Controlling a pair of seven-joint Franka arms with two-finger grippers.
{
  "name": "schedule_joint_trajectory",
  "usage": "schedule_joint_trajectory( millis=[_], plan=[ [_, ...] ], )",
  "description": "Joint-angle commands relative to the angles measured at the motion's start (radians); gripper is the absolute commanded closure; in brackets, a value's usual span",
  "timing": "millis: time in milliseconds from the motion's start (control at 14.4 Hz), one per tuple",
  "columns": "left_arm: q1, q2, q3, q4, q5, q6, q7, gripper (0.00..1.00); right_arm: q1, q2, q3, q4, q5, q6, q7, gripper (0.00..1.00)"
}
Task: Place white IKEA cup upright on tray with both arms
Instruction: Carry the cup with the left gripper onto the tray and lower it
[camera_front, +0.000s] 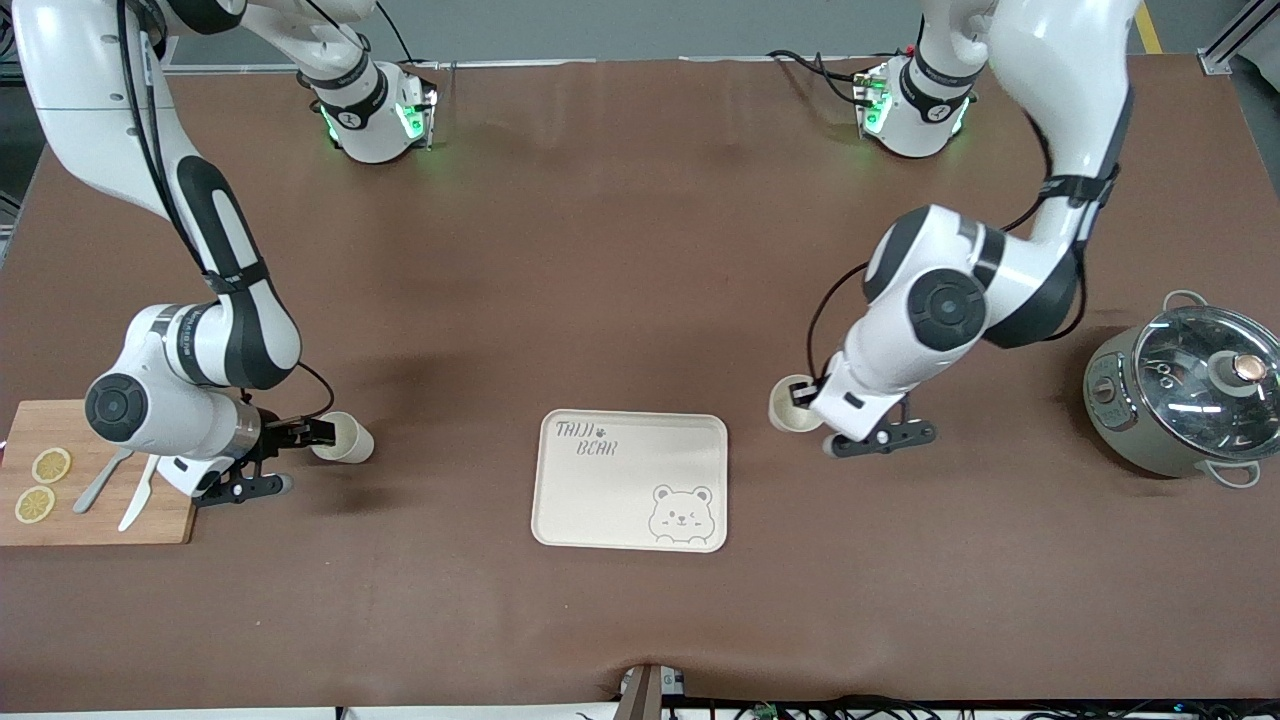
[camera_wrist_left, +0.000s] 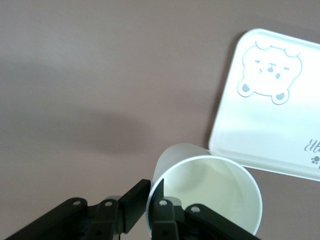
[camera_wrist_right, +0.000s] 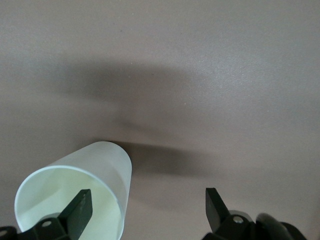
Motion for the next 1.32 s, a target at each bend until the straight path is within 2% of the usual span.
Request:
schedule_joint_trajectory(
  millis=[0,209,348,765,973,1112,1251],
  plan=[
    [-0.067,0.101,0.013,0.112,0.025,-0.033,-0.082,1.0,0.003,0.011,0.005,-0.002,0.011,0.015,-0.017,0.0],
    [-0.119,0.161,0.012,0.134,0.104,-0.004,-0.189,1.0,0.003,0.017,0.007,-0.002,0.012,0.017,-0.017,0.0],
    [-0.14,0.182,0.012,0.143,0.111,0.048,-0.22,1.0,0.003,0.02,0.007,-0.002,0.012,0.017,-0.017,0.0],
    [-0.174,0.23,0.015,0.181,0.114,0.096,-0.242,1.0,0.005,0.02,0.008,-0.002,0.012,0.017,-0.017,0.01],
    [-0.189,0.258,0.029,0.183,0.114,0.195,-0.255,1.0,-0.003,0.02,0.031,0.0,0.012,0.014,-0.017,0.32],
    [-0.231,0.278,0.072,0.183,0.112,0.263,-0.266,1.0,-0.001,0.02,0.033,0.0,0.012,0.012,-0.017,0.48],
    [-0.259,0.299,0.101,0.183,0.112,0.333,-0.28,1.0,0.0,0.02,0.033,0.0,0.012,0.012,-0.017,0.69]
  ],
)
